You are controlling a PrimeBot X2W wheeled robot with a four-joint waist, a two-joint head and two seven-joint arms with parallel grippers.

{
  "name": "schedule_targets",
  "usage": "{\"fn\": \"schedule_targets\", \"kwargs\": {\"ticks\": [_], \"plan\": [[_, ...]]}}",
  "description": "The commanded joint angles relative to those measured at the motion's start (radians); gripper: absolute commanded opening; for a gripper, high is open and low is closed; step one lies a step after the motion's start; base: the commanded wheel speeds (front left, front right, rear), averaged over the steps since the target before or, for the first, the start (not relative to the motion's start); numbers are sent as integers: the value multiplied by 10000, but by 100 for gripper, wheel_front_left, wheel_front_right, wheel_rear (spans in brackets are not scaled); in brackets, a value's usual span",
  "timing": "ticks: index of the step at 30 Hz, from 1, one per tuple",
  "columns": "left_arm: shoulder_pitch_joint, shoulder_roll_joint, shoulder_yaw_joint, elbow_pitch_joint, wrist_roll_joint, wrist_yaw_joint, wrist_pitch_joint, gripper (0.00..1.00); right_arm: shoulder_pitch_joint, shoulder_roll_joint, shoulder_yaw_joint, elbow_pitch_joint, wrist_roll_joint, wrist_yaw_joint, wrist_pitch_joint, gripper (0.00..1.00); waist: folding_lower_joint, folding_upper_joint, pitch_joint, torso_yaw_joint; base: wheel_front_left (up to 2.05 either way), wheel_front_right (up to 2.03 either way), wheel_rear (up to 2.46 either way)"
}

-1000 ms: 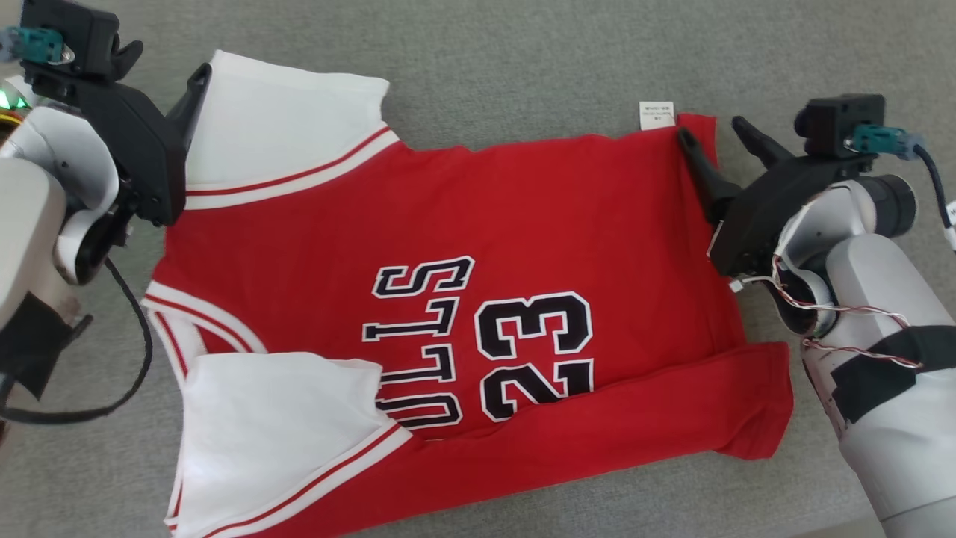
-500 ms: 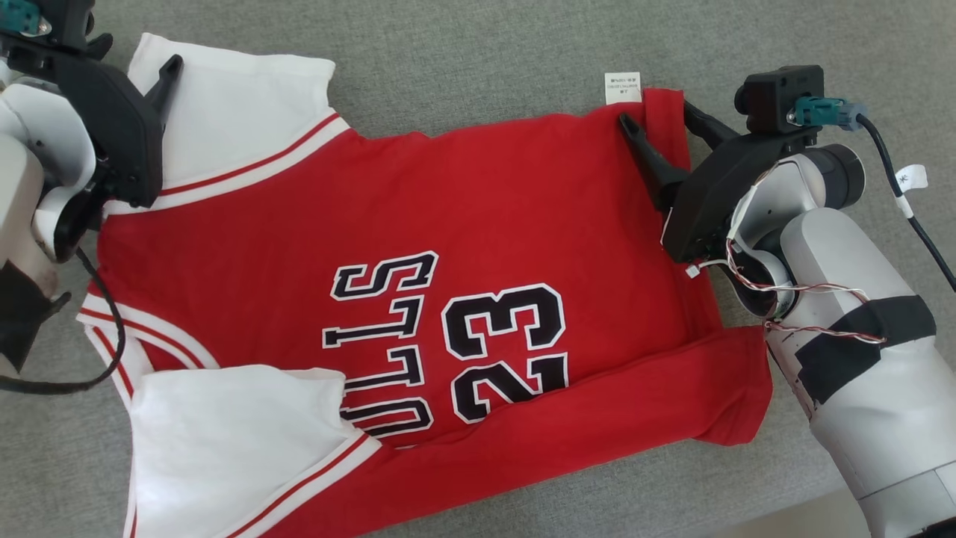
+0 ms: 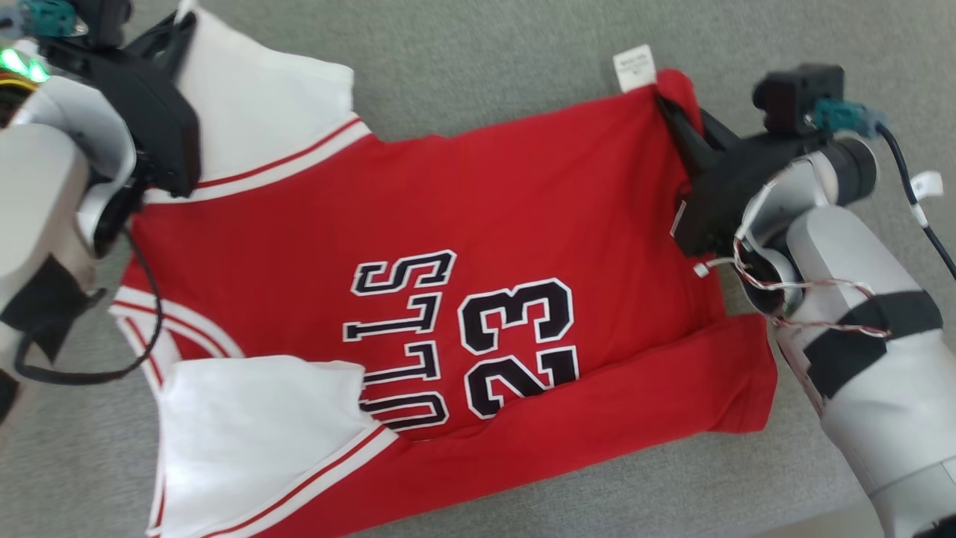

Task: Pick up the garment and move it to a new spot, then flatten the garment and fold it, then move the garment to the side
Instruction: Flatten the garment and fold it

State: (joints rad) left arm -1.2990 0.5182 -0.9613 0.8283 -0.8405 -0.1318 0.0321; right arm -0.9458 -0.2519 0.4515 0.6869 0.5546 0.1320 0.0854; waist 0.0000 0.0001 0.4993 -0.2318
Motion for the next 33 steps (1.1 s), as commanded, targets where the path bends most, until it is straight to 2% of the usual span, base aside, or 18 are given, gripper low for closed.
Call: {"fn": "schedule_targets", "kwargs": {"ticks": [1,9,13,18,24,28,33], "plan": [[98,-74,-34,-133,-105,28,-419,0,254,-187,23,90,58,-29,-302,0,0,-1,-470,413,0,0,0],[1364,-183,19,-984,-630,32,-2117,0,1282,-744,98,337,284,-29,-1381,0,0,-1,-1406,1123,0,0,0],[2307,-147,234,-1831,-695,277,-2758,0,1821,-908,139,429,298,-29,-1866,0,0,-1,-1781,1405,0,0,0],[3829,-8,600,-3425,-387,894,-2973,0,2433,-1054,68,443,283,-29,-2444,0,0,-1,-2119,1716,0,0,0],[5630,-90,1524,-5166,144,1610,-2970,0,3062,-1212,-116,454,334,-29,-2972,0,0,-1,-2359,1972,0,0,0],[6980,-255,2100,-6084,618,1917,-2973,0,3644,-1294,-338,259,452,-29,-3266,0,0,-1,-2526,2117,0,0,0],[8370,-629,2653,-6640,1061,1973,-2975,0,4583,-1402,-773,-307,517,-29,-3457,0,0,-1,-2775,2286,0,0,0]]}}
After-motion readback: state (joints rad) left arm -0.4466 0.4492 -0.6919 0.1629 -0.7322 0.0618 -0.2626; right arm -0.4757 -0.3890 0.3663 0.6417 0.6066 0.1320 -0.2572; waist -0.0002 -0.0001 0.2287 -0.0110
